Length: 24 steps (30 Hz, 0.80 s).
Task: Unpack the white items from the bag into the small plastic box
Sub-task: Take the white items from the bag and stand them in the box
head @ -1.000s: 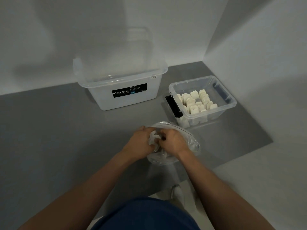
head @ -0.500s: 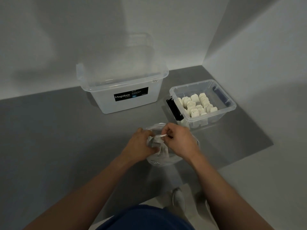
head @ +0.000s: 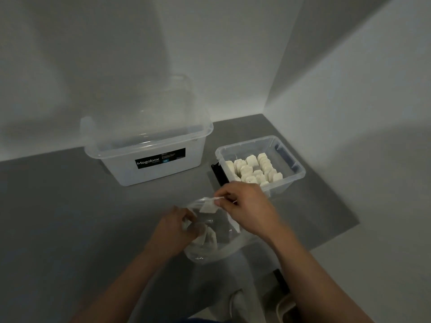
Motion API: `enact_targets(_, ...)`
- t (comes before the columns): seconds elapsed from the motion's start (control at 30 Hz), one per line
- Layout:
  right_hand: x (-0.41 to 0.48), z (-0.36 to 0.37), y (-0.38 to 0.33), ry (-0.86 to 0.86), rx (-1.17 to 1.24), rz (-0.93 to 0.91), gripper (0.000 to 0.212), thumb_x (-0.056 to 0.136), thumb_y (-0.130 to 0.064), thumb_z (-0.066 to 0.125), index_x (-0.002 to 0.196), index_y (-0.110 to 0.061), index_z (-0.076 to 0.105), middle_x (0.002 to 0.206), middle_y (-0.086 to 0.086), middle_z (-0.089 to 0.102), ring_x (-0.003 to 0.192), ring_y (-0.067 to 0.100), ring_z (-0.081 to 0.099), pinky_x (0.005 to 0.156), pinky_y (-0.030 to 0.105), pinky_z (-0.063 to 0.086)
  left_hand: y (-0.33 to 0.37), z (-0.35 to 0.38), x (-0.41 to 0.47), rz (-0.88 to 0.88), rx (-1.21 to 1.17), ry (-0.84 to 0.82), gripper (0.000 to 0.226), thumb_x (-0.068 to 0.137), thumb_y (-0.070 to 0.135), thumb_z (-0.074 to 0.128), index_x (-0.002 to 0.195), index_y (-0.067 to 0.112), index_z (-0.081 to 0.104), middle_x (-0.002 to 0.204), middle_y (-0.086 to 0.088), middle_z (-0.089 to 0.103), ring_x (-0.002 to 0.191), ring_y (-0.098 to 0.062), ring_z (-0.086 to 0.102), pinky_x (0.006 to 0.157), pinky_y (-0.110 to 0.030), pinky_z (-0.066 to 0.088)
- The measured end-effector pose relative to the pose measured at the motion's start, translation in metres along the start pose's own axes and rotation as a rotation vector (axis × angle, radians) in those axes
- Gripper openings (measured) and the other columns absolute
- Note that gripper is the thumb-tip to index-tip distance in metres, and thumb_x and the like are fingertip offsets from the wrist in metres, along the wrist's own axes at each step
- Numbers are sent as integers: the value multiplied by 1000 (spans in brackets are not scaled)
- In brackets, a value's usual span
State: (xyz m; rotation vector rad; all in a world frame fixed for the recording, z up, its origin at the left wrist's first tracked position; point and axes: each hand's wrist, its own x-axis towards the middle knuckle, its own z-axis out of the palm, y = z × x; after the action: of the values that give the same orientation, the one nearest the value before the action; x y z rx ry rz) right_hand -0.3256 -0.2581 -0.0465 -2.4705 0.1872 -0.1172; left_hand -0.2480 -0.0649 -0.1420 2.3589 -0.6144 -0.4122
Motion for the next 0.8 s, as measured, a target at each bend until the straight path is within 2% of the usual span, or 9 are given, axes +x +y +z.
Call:
enact_targets(0.1, 20, -54, 14, 210, 146, 76, 8, 87, -27, 78, 95, -27, 77, 85, -18, 73, 81, -6, 67, 71, 6, 47, 4, 3, 0, -68, -66, 30, 29, 74, 45, 82, 90, 37, 60, 91, 21, 49, 76, 8, 49, 63, -3, 34)
enact_targets(0.17, 41, -86, 32, 345, 131, 65, 8, 86, -27, 80, 93, -27, 77, 81, -20, 71, 76, -8, 65, 67, 4, 45, 9, 4, 0, -94, -85, 55, 29, 73, 42, 83, 89, 37, 60, 91, 22, 50, 77, 7, 51, 65, -1, 35)
enact_targets(0.23, 67, -109, 54, 380, 53, 72, 6, 86, -28, 79, 91, -26, 76, 81, -18, 71, 73, -4, 65, 65, 6, 44, 13, 6, 1, -120, -96, 64, 31, 72, 41, 84, 86, 40, 57, 92, 21, 51, 80, 1, 52, 68, -5, 35)
enact_targets(0.33, 106, -121, 92, 273, -165, 91, 6, 87, -30, 77, 91, -26, 76, 85, -13, 73, 78, 3, 66, 72, 21, 53, 17, 9, 4, -164, -111, 73, 32, 71, 44, 84, 84, 43, 55, 96, 18, 54, 86, -4, 55, 75, -17, 37)
enact_targets(0.4, 128, -118, 115, 126, -278, 103, 9, 85, -29, 78, 93, -24, 77, 90, -6, 75, 84, 13, 68, 79, 32, 57, 19, 9, 4, -181, -119, 77, 31, 71, 45, 84, 84, 43, 56, 97, 17, 54, 87, -5, 56, 76, -18, 37)
enact_targets(0.53, 158, -95, 149, -235, -455, 129, 10, 81, -27, 82, 87, -28, 75, 91, -7, 74, 88, 15, 69, 83, 33, 57, 25, 10, 5, -234, -74, 70, 27, 74, 43, 82, 87, 42, 58, 92, 17, 52, 79, -6, 52, 71, -18, 35)
enact_targets(0.63, 166, -76, 166, -281, -571, 93, 9, 83, -29, 80, 90, -28, 75, 96, -7, 74, 93, 14, 68, 86, 29, 55, 25, 14, 6, -277, -93, 116, 31, 69, 40, 86, 81, 45, 58, 88, 16, 55, 80, -12, 58, 73, -23, 39)
enact_targets(0.7, 168, -66, 174, -265, -623, 70, 11, 86, -28, 77, 97, -27, 75, 103, -5, 73, 96, 16, 68, 85, 29, 54, 24, 17, 7, -283, -109, 128, 33, 66, 36, 88, 79, 46, 59, 88, 13, 57, 76, -8, 58, 74, -25, 41)
enact_targets(0.8, 171, -59, 180, -229, -655, 61, 15, 87, -27, 74, 102, -25, 73, 109, -1, 73, 100, 19, 68, 84, 32, 54, 18, 19, 6, -269, -94, 125, 28, 61, 51, 83, 77, 50, 59, 90, 12, 60, 76, -6, 59, 74, -29, 47)
